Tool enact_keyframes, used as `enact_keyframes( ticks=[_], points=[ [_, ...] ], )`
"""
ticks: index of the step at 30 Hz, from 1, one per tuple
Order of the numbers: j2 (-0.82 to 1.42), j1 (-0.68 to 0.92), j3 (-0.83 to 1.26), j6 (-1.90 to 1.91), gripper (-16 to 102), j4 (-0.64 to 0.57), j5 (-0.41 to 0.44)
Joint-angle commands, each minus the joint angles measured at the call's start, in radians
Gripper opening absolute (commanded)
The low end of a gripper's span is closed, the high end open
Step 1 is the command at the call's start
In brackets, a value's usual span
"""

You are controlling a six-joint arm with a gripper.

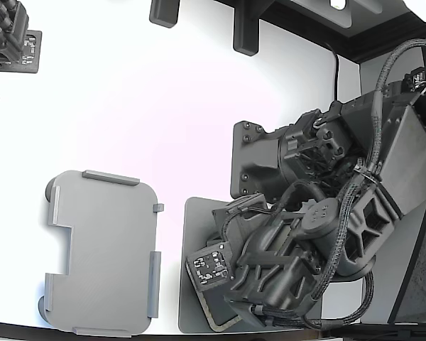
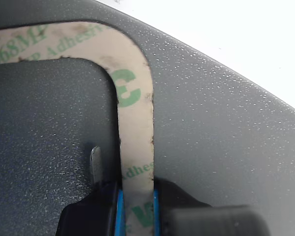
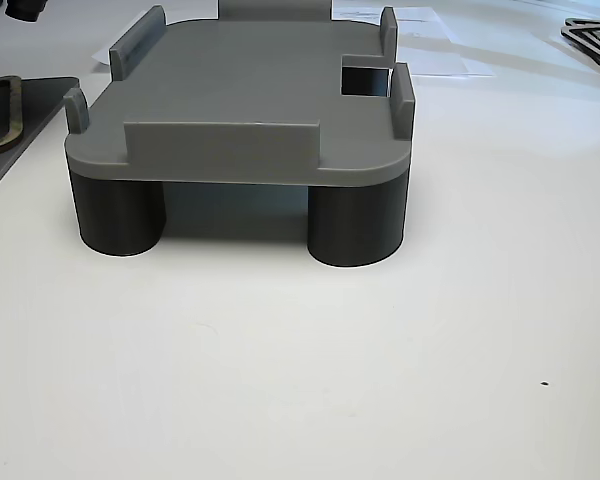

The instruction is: Move top rectangular frame to the holder.

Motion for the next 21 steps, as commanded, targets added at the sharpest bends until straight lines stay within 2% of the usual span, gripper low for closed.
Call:
enact_keyframes(
  ticks=[1, 3, 8, 13, 17, 21],
  points=[
    [0.006, -0.018, -0.012, 0.003, 4, 0.006, 0.011],
    [0.000, -0.018, -0.037, 0.005, -10, 0.035, 0.025],
    [0.017, -0.025, -0.179, 0.052, -10, 0.192, 0.048],
    [0.156, -0.021, -0.356, 0.285, -10, 0.390, 0.066],
    [0.258, -0.023, -0.453, 0.543, -1, 0.403, 0.127],
    [0.199, -0.023, -0.503, 0.799, -10, 0.402, 0.239]
  ],
)
